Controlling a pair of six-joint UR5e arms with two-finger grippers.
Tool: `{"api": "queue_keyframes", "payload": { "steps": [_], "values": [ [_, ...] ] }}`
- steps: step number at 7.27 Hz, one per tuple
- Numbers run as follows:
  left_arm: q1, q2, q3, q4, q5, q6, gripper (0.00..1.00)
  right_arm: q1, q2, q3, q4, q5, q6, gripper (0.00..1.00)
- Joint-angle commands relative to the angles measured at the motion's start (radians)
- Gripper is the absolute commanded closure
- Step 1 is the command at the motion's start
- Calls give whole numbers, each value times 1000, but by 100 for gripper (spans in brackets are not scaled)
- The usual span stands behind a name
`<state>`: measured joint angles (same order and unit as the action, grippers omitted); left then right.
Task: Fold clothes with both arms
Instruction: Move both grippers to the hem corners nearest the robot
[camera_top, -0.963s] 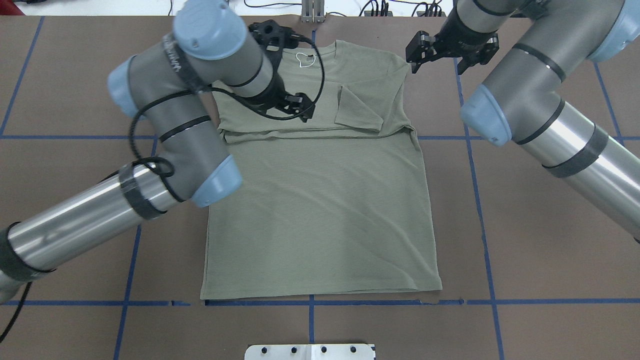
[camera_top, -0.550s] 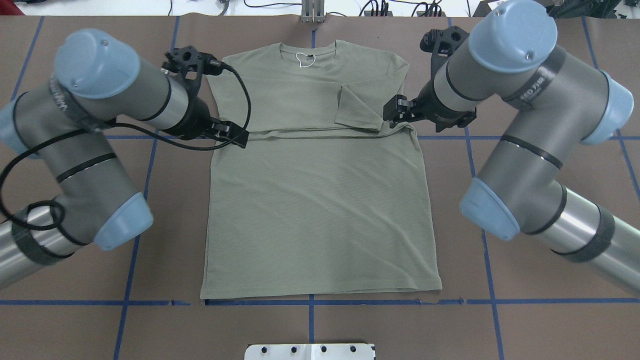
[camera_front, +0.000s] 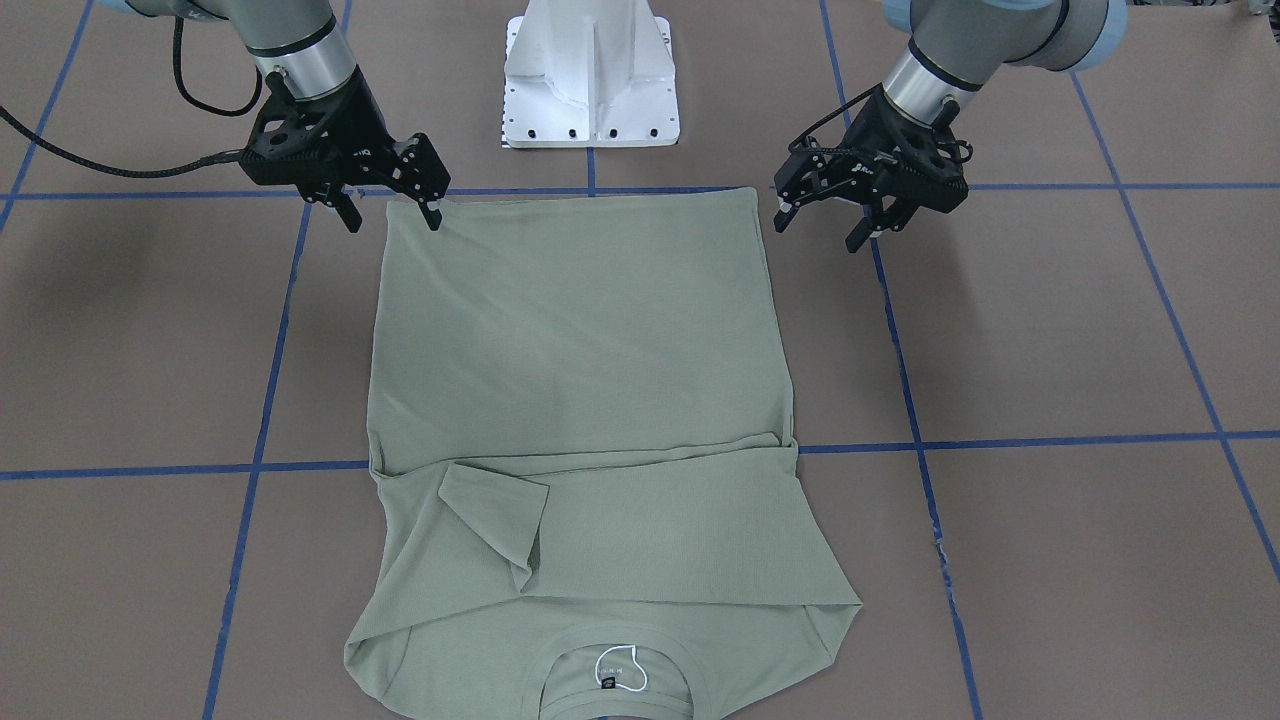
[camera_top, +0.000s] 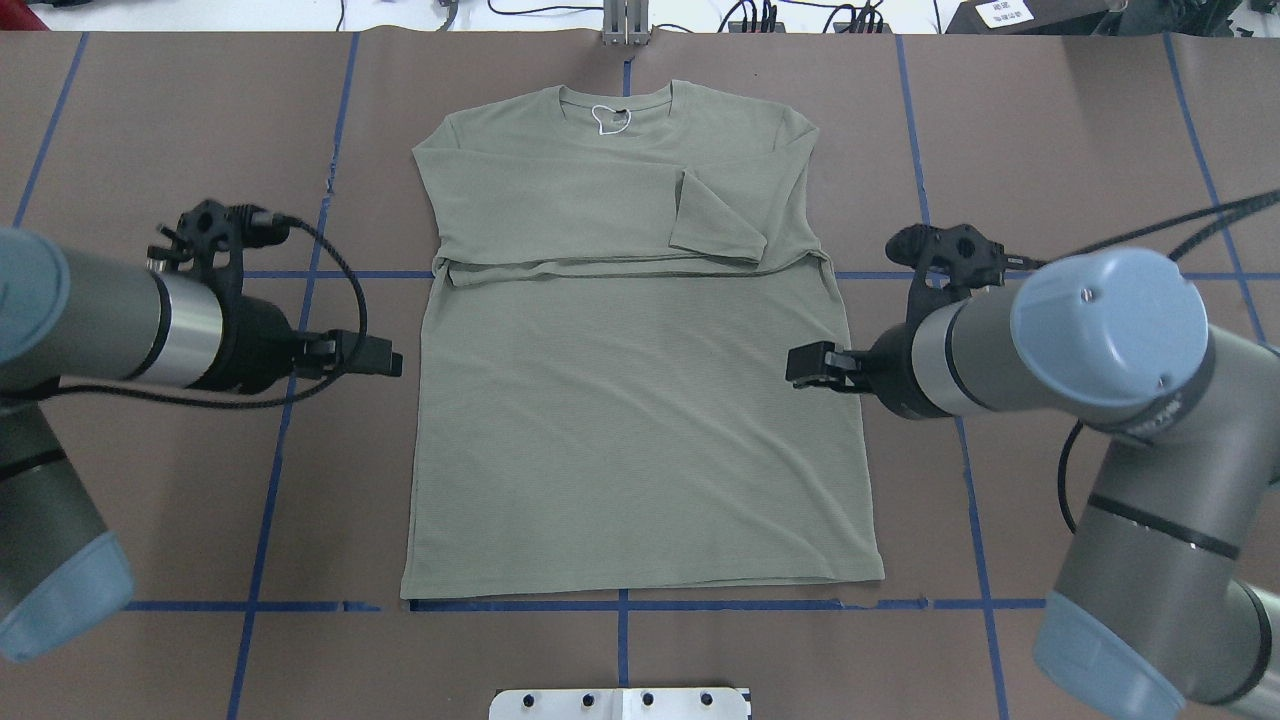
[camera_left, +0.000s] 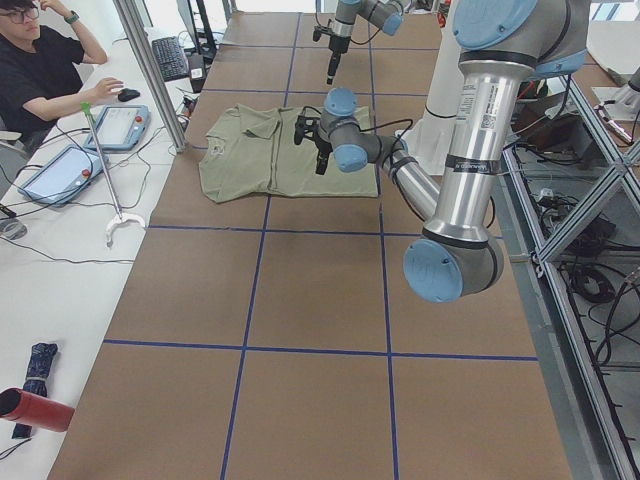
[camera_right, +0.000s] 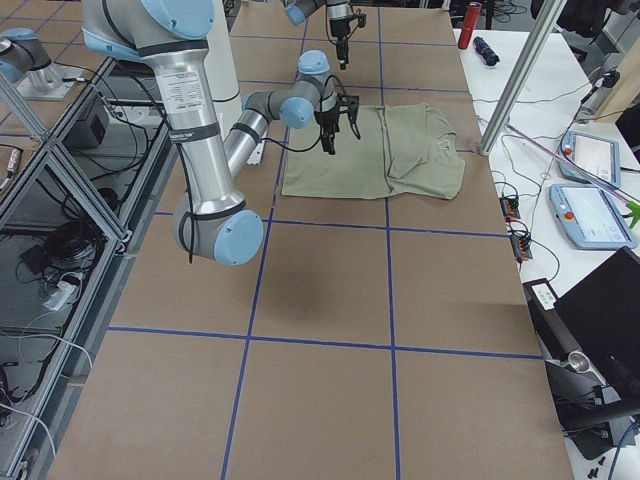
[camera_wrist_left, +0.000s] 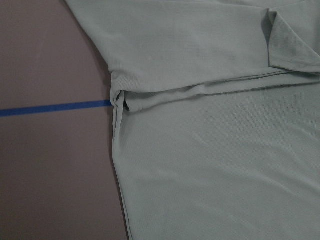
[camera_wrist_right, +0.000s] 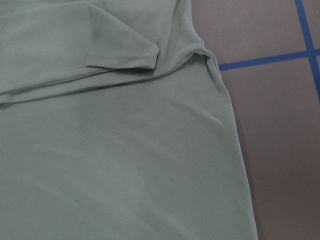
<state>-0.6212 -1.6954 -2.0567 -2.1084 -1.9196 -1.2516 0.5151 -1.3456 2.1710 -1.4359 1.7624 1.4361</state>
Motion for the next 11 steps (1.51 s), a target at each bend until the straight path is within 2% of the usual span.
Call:
{"api": "queue_keyframes", "payload": {
  "steps": [1,2,3,5,6,7,9,11],
  "values": [
    [209,111,0,-147,170,-225,0,-108,-110,16,118,-99,125,1],
    [310,109,22,-142,259,-314,0,-115,-122,15,132,-112,126,1],
    [348,106,39,-128,269,-346,1,-121,-139,15,158,-119,129,1],
    [370,93,62,-79,283,-350,2,-161,-229,9,294,-184,129,1],
    [382,74,73,-74,283,-350,4,-164,-234,9,301,-184,129,0],
    [409,44,76,-33,283,-374,11,-167,-234,9,301,-184,129,0],
    [428,-33,78,79,280,-382,17,-168,-233,9,302,-184,129,0],
    [429,-21,76,80,278,-379,17,-171,-231,7,302,-184,129,0]
  ]
}}
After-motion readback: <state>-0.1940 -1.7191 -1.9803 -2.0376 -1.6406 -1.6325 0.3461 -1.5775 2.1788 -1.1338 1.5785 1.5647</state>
